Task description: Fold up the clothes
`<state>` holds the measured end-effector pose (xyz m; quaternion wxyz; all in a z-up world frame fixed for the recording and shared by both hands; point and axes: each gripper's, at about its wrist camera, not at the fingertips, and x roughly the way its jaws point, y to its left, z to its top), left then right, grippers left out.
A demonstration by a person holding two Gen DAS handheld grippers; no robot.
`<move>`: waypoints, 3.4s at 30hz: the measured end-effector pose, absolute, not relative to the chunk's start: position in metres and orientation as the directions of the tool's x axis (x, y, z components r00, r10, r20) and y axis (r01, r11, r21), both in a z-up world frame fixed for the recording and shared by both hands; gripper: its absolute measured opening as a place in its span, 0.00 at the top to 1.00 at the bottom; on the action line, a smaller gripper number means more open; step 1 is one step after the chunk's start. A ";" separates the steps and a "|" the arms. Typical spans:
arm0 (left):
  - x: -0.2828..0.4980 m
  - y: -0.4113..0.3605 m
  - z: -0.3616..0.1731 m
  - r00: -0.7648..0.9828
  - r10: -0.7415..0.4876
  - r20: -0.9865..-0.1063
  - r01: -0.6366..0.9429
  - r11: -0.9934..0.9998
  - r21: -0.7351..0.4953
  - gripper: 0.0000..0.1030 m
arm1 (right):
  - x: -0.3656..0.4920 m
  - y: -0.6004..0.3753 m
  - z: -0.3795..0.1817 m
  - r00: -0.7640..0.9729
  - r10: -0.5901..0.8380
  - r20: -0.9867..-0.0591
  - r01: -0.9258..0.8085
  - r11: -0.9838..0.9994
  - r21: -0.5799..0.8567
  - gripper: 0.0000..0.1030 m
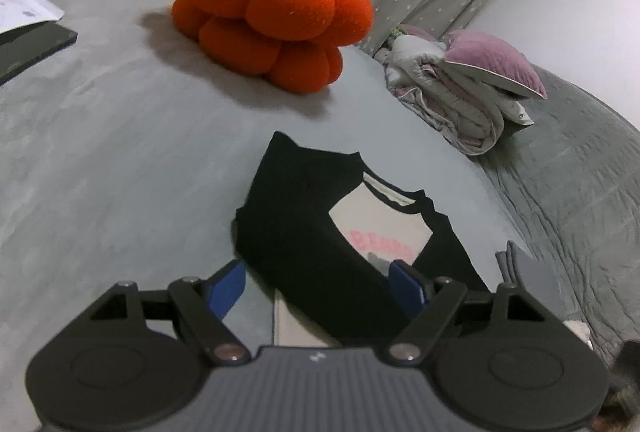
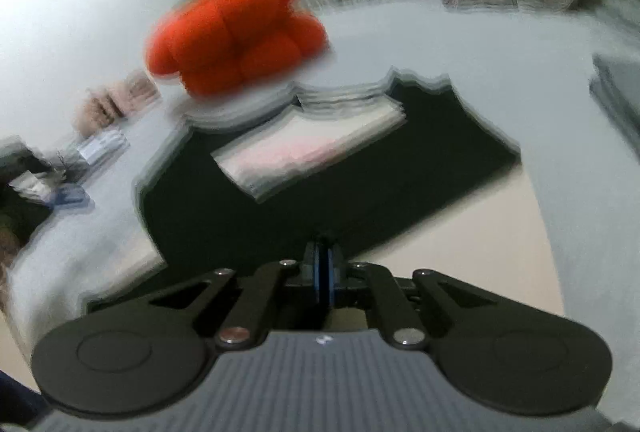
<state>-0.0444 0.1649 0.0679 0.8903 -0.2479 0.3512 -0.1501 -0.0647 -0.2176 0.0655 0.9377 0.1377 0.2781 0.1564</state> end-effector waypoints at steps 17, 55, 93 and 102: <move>-0.007 0.068 0.048 0.733 -0.178 -0.656 0.299 0.951 0.076 0.23 | -0.086 -0.343 0.085 0.892 0.247 -0.378 0.022 0.813 0.581 0.94; 0.059 0.093 0.027 0.689 -0.315 -0.653 0.162 0.945 -0.285 0.47 | -0.113 -0.197 0.059 0.765 0.205 -0.610 -0.430 0.868 -0.248 0.37; 0.064 0.110 0.023 0.669 -0.343 -0.659 0.125 0.926 -0.355 0.80 | -0.128 -0.167 0.054 0.623 0.295 -0.724 -0.517 0.851 -0.098 0.83; 0.061 0.128 0.045 0.682 -0.302 -0.666 0.085 0.937 -0.338 0.64 | -0.114 -0.270 0.074 0.700 0.290 -0.653 -0.263 0.954 0.142 0.59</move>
